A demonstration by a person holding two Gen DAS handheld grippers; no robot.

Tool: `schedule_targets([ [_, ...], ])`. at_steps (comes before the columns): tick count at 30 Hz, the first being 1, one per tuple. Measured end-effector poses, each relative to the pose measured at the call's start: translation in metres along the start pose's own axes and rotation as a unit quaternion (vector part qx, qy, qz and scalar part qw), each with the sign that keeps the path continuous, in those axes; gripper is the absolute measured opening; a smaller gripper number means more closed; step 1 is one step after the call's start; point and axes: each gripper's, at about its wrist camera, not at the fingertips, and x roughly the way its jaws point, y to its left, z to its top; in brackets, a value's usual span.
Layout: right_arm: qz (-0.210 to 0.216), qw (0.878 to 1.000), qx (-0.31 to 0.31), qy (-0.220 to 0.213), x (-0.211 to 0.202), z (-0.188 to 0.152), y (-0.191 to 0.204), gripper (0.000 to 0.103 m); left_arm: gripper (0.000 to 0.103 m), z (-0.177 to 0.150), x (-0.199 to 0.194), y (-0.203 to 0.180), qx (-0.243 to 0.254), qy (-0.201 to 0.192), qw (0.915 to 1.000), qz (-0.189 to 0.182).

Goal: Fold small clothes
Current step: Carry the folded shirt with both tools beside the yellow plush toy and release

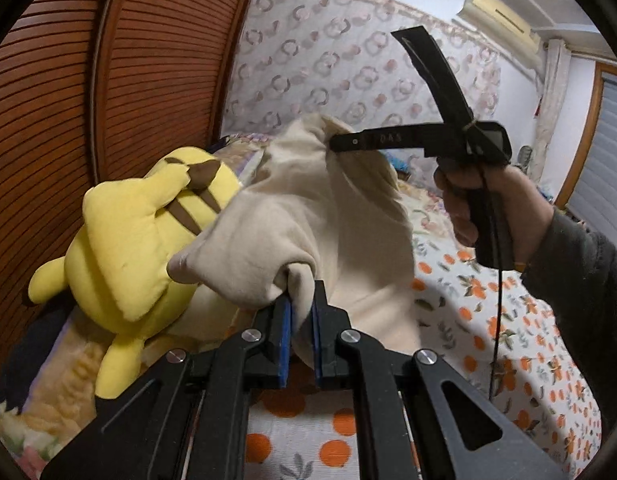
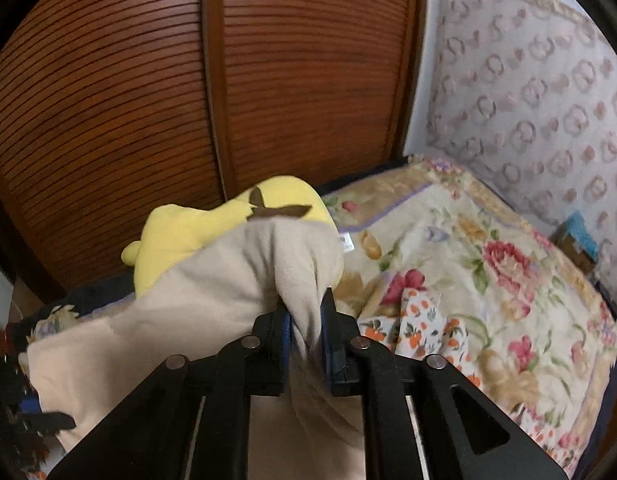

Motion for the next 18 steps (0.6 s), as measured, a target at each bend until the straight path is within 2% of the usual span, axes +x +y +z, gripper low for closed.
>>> schedule_targets([
  [1,-0.009,1.000,0.007,0.002,-0.005,0.002,0.006,0.031,0.009,-0.001,0.001,0.001,0.001,0.002,1.0000,0.002],
  [2,-0.021,1.000,0.016,0.002,-0.002,0.004,0.002,0.036,0.009,0.000,-0.001,0.001,0.001,0.003,1.0000,0.003],
  [3,-0.029,0.999,0.025,0.001,0.000,0.004,-0.004,0.037,0.010,0.001,-0.001,0.001,0.002,0.004,0.9999,0.009],
  [4,-0.035,0.999,0.034,0.001,0.005,0.004,-0.008,0.037,0.014,0.001,-0.002,0.002,0.006,0.002,0.9998,0.018],
  [6,-0.043,0.998,0.052,-0.001,0.002,-0.002,-0.023,0.038,0.026,0.004,-0.006,0.001,0.014,-0.005,0.9997,0.017],
  [8,-0.045,0.997,0.069,-0.003,-0.003,-0.010,-0.028,0.038,0.045,0.006,-0.013,0.001,0.021,-0.017,0.9995,0.017],
  [10,-0.044,0.995,0.087,-0.010,-0.014,-0.018,-0.030,0.038,0.048,0.009,-0.021,-0.002,0.037,-0.031,0.9987,0.019],
  [12,-0.041,0.994,0.099,-0.022,-0.027,-0.029,-0.028,0.038,0.060,0.012,-0.025,-0.003,0.046,-0.033,0.9982,0.017],
  [13,-0.041,0.994,0.102,-0.027,-0.034,-0.038,-0.025,0.038,0.073,0.014,-0.028,-0.004,0.046,-0.037,0.9981,0.015],
  [14,-0.041,0.993,0.103,-0.030,-0.040,-0.041,-0.023,0.038,0.083,0.015,-0.031,-0.004,0.046,-0.041,0.9980,0.012],
  [18,-0.039,0.992,0.110,-0.047,-0.064,-0.060,-0.010,0.038,0.086,0.021,-0.040,-0.014,0.059,-0.048,0.9971,0.003],
])
